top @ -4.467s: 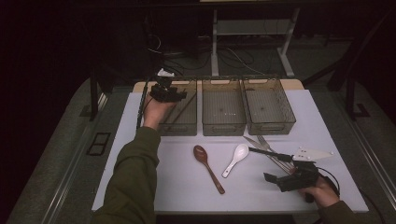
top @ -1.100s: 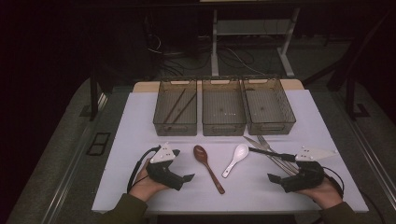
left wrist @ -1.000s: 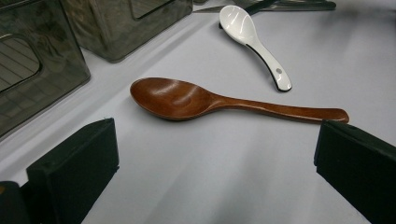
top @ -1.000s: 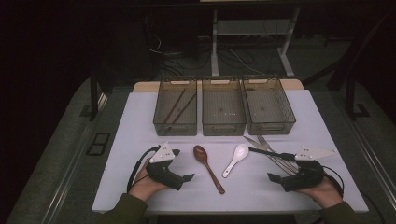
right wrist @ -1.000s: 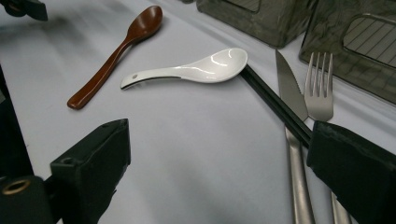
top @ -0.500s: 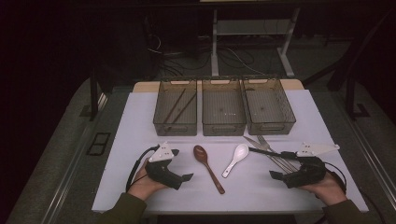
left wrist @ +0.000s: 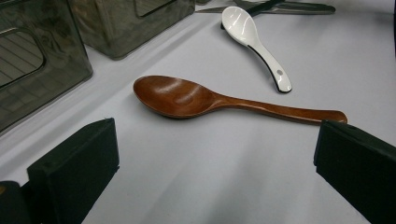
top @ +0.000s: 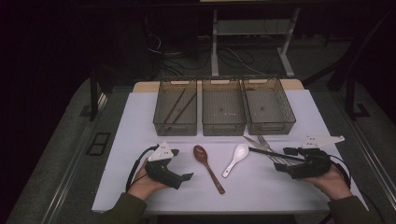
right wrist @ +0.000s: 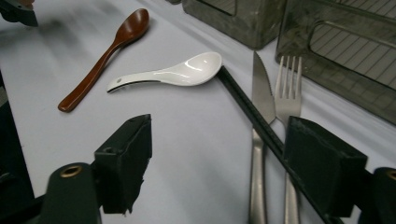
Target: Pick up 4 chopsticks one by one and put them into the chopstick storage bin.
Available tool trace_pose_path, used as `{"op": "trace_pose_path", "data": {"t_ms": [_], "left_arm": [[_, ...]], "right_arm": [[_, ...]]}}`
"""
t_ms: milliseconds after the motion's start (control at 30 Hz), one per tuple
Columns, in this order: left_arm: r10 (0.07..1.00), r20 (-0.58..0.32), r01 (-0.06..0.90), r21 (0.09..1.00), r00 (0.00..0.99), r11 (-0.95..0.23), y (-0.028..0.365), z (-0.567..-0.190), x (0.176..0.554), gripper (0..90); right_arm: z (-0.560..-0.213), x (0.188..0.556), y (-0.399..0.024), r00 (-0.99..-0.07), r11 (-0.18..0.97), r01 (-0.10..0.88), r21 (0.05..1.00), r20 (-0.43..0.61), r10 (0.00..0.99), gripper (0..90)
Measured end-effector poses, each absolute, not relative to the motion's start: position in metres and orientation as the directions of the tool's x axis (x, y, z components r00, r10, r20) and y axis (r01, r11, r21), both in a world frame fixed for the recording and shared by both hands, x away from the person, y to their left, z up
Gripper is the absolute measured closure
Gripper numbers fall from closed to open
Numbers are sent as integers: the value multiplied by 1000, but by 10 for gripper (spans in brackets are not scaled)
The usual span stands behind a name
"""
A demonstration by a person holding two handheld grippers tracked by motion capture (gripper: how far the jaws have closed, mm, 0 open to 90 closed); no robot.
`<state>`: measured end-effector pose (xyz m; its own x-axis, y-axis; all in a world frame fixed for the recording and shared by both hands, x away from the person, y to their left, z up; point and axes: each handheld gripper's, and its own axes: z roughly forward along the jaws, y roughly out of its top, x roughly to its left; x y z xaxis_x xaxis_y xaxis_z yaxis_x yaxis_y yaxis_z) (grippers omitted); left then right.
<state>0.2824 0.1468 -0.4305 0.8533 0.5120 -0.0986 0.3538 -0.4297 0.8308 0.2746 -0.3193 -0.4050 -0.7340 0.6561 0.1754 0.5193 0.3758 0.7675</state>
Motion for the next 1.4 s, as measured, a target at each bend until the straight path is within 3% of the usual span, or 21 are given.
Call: {"op": "trace_pose_path", "data": {"t_ms": [733, 1400], "left_arm": [[518, -104, 361, 829, 849, -427, 147, -431, 283, 0], [517, -106, 363, 828, 849, -428, 147, -431, 283, 0]], "right_arm": [[-398, 315, -336, -759, 422, 529, 736, 187, 624, 569], [-409, 351, -321, -805, 561, 522, 642, 155, 572, 718]]}}
